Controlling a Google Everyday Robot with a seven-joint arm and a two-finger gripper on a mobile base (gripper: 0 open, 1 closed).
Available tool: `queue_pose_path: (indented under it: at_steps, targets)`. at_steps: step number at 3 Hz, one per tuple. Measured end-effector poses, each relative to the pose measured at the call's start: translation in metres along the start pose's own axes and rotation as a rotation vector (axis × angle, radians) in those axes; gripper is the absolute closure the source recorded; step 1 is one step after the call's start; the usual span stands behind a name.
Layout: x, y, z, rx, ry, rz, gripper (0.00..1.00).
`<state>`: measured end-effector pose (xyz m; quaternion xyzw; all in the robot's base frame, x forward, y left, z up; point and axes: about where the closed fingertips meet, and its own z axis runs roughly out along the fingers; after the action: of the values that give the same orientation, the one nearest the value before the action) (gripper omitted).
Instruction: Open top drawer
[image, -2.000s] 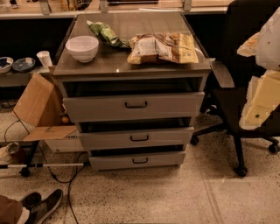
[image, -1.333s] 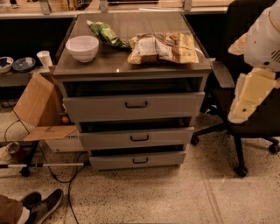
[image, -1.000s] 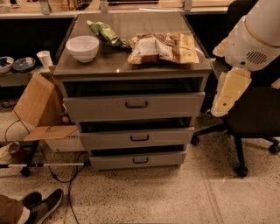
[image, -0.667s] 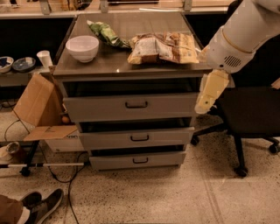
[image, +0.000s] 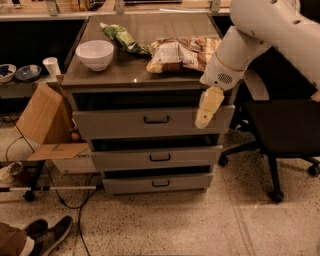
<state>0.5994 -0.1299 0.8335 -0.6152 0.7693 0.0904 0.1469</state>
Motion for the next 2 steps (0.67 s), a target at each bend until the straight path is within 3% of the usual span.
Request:
queue_pose_path:
  at_steps: [1,2]
  targets:
    - [-0.004,-0.024,0.037,-0.037,0.035,0.050,0.00]
    - [0.001,-0.042,0.077,-0.087,0.106,0.140,0.00]
